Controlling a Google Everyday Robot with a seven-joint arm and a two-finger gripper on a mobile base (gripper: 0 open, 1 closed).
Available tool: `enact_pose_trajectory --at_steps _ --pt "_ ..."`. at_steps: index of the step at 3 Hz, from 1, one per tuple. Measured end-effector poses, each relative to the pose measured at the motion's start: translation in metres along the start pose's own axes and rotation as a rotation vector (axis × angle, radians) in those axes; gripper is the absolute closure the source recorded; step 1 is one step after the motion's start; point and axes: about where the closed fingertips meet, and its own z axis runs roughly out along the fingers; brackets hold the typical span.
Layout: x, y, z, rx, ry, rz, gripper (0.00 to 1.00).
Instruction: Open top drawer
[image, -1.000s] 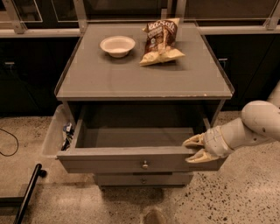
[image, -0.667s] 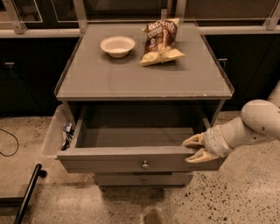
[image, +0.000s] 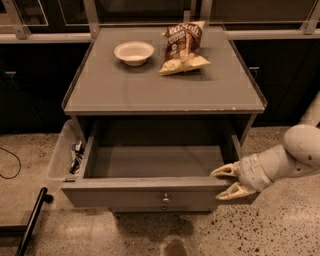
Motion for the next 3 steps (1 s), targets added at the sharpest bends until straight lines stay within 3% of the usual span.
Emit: enact_pose_trajectory --at_steps 1,2,3 --pt "-0.003 0.011 -0.009 0.006 -0.002 -0.011 1.0" --pt "-0.002 0.011 -0.008 0.006 -0.002 -0.011 1.0" --pt "-0.001 0.027 -0.014 0.009 -0.008 -0.012 1.0"
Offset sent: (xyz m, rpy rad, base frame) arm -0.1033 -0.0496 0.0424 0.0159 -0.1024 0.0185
